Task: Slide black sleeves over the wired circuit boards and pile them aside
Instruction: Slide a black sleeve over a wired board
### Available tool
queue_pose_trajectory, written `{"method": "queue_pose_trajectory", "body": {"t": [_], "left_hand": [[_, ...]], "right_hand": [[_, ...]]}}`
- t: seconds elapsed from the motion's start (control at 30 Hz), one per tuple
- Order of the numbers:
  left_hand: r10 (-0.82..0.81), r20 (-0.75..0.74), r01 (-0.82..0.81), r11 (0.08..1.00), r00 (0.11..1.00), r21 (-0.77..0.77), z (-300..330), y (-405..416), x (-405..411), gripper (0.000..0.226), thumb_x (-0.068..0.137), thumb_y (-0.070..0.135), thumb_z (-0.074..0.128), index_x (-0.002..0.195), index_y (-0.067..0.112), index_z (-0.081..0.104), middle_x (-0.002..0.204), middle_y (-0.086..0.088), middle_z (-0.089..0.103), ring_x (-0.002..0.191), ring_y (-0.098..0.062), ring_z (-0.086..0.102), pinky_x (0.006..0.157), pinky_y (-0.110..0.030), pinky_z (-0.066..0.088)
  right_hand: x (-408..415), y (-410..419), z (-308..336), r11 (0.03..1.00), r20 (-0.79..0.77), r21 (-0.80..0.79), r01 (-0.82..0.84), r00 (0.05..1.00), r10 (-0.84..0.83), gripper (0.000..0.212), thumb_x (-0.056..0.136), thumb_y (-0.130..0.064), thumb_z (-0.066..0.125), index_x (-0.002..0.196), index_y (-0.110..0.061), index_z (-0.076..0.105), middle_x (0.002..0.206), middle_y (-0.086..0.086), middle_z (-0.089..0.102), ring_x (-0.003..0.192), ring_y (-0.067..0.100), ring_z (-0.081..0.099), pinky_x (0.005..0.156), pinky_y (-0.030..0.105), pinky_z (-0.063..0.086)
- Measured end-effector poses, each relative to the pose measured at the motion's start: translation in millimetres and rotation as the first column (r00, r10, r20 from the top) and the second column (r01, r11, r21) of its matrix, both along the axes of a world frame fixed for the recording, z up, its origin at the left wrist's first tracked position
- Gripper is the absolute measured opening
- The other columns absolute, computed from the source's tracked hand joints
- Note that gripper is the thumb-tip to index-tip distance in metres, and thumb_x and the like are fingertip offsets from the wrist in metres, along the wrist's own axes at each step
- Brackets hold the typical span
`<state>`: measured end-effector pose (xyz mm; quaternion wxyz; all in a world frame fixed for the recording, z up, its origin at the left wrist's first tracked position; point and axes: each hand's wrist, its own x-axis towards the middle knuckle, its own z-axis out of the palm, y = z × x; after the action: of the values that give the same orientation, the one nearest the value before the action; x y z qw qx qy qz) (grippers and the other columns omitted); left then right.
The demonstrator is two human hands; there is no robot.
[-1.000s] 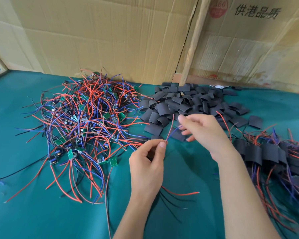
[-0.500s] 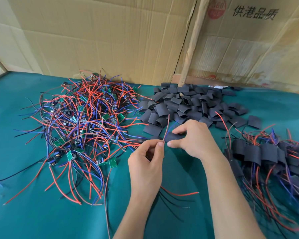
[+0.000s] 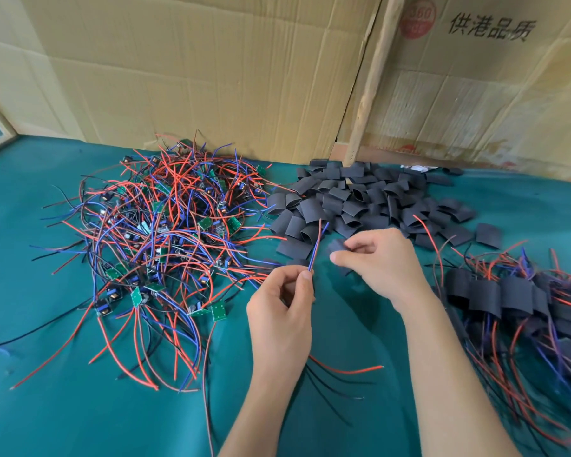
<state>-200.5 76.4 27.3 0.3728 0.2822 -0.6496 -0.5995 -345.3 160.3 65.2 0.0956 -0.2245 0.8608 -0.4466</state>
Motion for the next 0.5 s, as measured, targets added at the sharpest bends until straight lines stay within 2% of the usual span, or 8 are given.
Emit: {"method": "queue_pose_trajectory", "body": {"t": [0.07,0.17,0.27,0.4,0.5], "left_hand": [[-0.001,-0.008,0.001,1.000,1.000,0.007,-0.2,0.3,-0.6,0.018,0.098,0.016,0.064,0.081,0.019,0.070,0.064,0.002,0.064,0.057,-0.009,0.052,0.058,-0.034,0.047],[-0.003,-0.012,0.003,1.000,1.000,0.007,-1.3,-0.2,-1.3,0.017,0.098,0.015,0.064,0.082,0.018,0.070,0.062,0.004,0.062,0.057,-0.008,0.051,0.057,-0.029,0.045],[-0.014,-0.009,0.014,1.000,1.000,-0.003,-3.3,-1.0,-1.7,0.017,0.098,0.015,0.064,0.082,0.017,0.070,0.062,0.005,0.061,0.057,-0.009,0.049,0.057,-0.029,0.044],[-0.030,-0.010,0.030,1.000,1.000,0.002,-5.6,-1.4,-2.2,0.016,0.098,0.015,0.064,0.083,0.018,0.070,0.062,0.007,0.060,0.057,-0.009,0.048,0.057,-0.031,0.044],[-0.035,-0.009,0.035,0.999,0.999,-0.007,-7.0,-2.1,-2.7,0.016,0.098,0.015,0.065,0.083,0.018,0.071,0.062,0.008,0.059,0.057,-0.008,0.047,0.058,-0.030,0.044]], "right_hand": [[-4.3,3.1,3.9,0.989,0.101,-0.137,0.056,0.994,-0.043,0.014,0.076,-0.024,0.087,0.080,-0.021,0.074,0.065,-0.003,0.074,0.052,0.010,0.064,0.049,0.021,0.049],[-6.6,5.3,13.3,0.962,0.149,-0.263,0.073,0.988,-0.035,0.011,0.085,-0.018,0.080,0.091,-0.015,0.072,0.066,0.002,0.074,0.054,0.021,0.072,0.049,0.024,0.054],[-1.6,3.7,22.0,0.891,0.250,-0.443,0.102,0.968,0.014,0.010,0.091,-0.010,0.074,0.097,-0.016,0.068,0.070,0.006,0.075,0.060,0.028,0.075,0.052,0.026,0.057],[5.7,-5.9,25.7,0.820,0.315,-0.546,0.171,0.949,0.012,0.007,0.093,-0.010,0.072,0.099,-0.011,0.068,0.069,0.002,0.073,0.065,0.030,0.076,0.054,0.026,0.058],[11.0,-15.6,24.0,0.781,0.375,-0.583,0.224,0.927,0.014,0.012,0.091,-0.012,0.074,0.101,-0.009,0.066,0.063,-0.003,0.069,0.065,0.030,0.077,0.053,0.027,0.058]]}}
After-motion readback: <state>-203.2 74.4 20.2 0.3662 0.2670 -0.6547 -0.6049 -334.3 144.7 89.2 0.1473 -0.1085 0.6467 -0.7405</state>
